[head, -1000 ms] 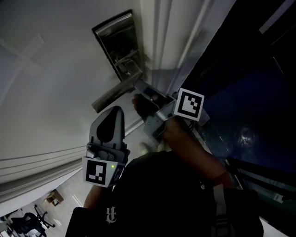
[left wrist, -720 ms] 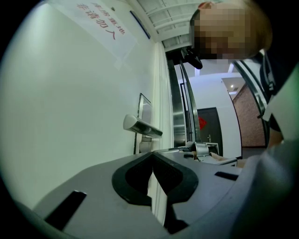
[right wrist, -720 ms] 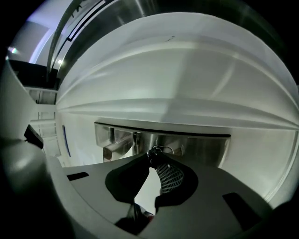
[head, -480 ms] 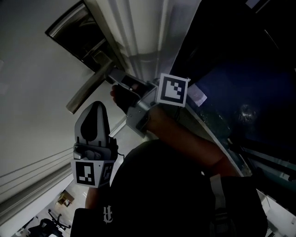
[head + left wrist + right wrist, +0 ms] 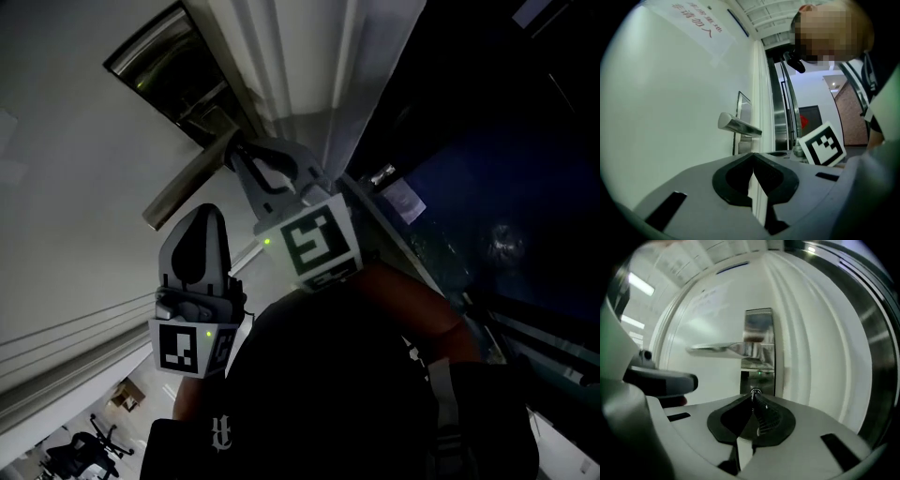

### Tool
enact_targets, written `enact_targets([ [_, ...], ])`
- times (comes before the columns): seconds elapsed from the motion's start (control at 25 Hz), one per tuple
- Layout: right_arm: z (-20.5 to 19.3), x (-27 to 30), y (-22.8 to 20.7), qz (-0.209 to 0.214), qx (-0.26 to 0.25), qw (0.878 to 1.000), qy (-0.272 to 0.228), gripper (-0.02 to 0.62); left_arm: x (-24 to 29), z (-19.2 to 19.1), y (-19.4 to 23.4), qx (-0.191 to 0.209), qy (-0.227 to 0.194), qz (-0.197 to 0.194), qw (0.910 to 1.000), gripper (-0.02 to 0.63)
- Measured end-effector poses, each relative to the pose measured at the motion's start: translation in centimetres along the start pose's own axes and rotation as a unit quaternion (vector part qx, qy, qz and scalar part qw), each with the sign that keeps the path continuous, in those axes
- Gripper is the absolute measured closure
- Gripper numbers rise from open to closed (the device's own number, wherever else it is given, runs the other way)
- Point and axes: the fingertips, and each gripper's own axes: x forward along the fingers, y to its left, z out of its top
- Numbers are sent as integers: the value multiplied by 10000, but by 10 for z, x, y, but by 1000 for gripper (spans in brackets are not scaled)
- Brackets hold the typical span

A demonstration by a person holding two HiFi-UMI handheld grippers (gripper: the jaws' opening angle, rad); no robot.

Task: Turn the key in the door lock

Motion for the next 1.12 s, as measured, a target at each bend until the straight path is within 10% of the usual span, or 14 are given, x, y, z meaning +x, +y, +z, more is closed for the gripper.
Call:
enact_targets([
  [0.12,-1,0,5,-365,-2112,9767,86,572,1,-1,1,-13,-3,47,10000,600],
  [0.28,-4,1,10,-727,-4552,8874,59,575,1,0,2,-3,-7,97,10000,600],
  [0.64,-10,0,16,-501,-6500,7581,-172,575,1,0,4,15,-16,196,9998,600],
  [1.12,-12,1,17,-429,-6877,7242,-270,574,4,2,-1,-5,-86,178,9998,600],
])
